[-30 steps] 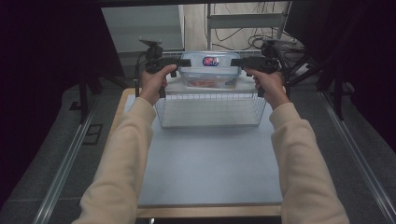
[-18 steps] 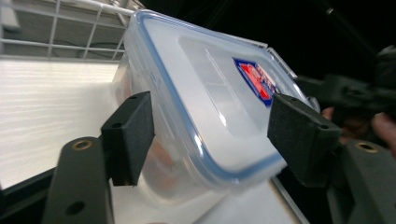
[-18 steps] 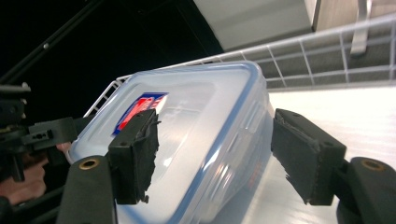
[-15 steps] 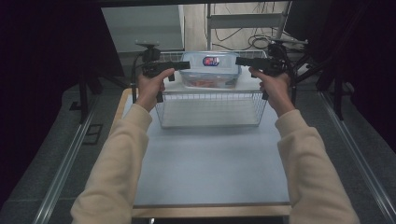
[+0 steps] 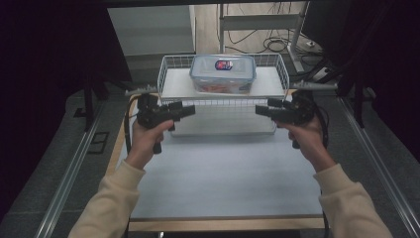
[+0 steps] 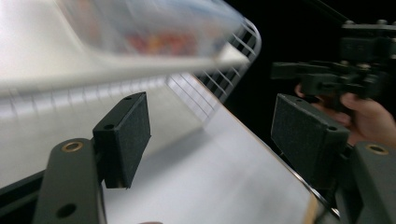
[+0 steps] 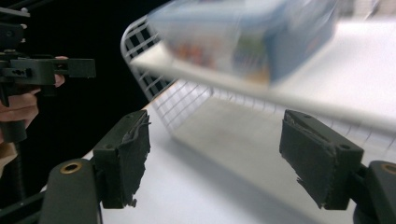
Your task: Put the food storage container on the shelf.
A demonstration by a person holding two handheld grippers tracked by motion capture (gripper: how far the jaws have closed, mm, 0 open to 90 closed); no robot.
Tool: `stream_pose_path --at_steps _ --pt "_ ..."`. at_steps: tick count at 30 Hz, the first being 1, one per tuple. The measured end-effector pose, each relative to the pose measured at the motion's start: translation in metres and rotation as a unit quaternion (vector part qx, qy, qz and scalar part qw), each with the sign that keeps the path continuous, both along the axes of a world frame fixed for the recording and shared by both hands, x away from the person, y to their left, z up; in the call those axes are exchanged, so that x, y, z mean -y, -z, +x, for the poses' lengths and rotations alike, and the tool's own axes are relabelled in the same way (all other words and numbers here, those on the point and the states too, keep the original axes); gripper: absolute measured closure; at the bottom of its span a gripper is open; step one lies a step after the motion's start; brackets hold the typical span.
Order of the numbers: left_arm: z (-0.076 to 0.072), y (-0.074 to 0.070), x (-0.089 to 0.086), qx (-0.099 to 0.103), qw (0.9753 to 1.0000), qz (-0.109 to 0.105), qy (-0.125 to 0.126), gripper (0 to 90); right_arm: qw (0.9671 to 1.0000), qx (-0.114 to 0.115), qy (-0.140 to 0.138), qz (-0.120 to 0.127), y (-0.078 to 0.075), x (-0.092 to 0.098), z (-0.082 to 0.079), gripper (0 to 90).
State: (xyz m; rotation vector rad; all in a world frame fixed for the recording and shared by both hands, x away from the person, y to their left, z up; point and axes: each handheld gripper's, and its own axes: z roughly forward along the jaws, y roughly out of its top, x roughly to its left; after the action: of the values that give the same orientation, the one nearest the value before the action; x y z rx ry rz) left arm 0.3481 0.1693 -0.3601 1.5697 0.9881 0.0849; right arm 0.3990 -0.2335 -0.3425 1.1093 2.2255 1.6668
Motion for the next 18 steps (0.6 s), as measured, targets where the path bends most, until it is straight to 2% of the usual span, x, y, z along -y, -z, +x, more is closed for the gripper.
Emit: stream_pose_path --at_steps 1,2,3,4,5,6,7,8,9,12,14,18 --pt "0.0 0.0 0.0 0.0 1.0 0.0 0.0 27.9 1.0 0.0 0.0 0.0 0.0 0.0 0.0 24.3" --pt "-0.014 0.013 0.002 0.003 1.0 0.004 0.009 27.9 0.9999 0.002 -0.01 0.005 0.016 0.004 -0.012 24.3" --pt "-0.014 0.013 0.002 0.003 1.0 0.004 0.009 27.7 0.9999 0.002 -0.01 0.005 0.016 0.004 -0.012 24.3" --pt "-0.027 0.025 0.005 0.007 0.9998 0.019 0.009 27.4 0.9998 0.0 -0.019 0.005 0.032 0.008 -0.023 24.1" --pt "-0.027 0.025 0.005 0.007 0.9998 0.019 0.009 27.3 0.9997 -0.005 -0.022 0.005 0.039 0.009 -0.027 23.9" --pt "-0.036 0.037 0.008 0.011 0.9992 0.037 0.011 27.0 0.9997 -0.007 -0.023 0.004 0.047 0.011 -0.031 23.5" --pt "-0.036 0.037 0.008 0.011 0.9992 0.037 0.011 26.6 0.9997 -0.007 -0.023 0.004 0.047 0.011 -0.031 23.5" --pt "-0.044 0.047 0.01 0.014 0.9984 0.053 0.01 26.4 0.9996 -0.008 -0.026 -0.001 0.059 0.014 -0.039 22.9" --pt "-0.044 0.047 0.01 0.014 0.9984 0.053 0.01 26.2 0.9996 -0.008 -0.026 -0.002 0.066 0.016 -0.043 22.8" --pt "-0.049 0.062 0.013 0.006 0.9979 0.062 0.015 25.8 0.9994 -0.006 -0.027 -0.022 0.082 0.018 -0.053 21.7" --pt "-0.049 0.065 0.013 0.002 0.998 0.061 0.014 25.6 0.9992 -0.001 -0.022 -0.033 0.088 0.02 -0.057 20.8" --pt "-0.049 0.067 0.012 0.0 0.9985 0.052 0.015 25.4 0.9993 0.006 -0.022 -0.028 0.088 0.022 -0.059 19.6"
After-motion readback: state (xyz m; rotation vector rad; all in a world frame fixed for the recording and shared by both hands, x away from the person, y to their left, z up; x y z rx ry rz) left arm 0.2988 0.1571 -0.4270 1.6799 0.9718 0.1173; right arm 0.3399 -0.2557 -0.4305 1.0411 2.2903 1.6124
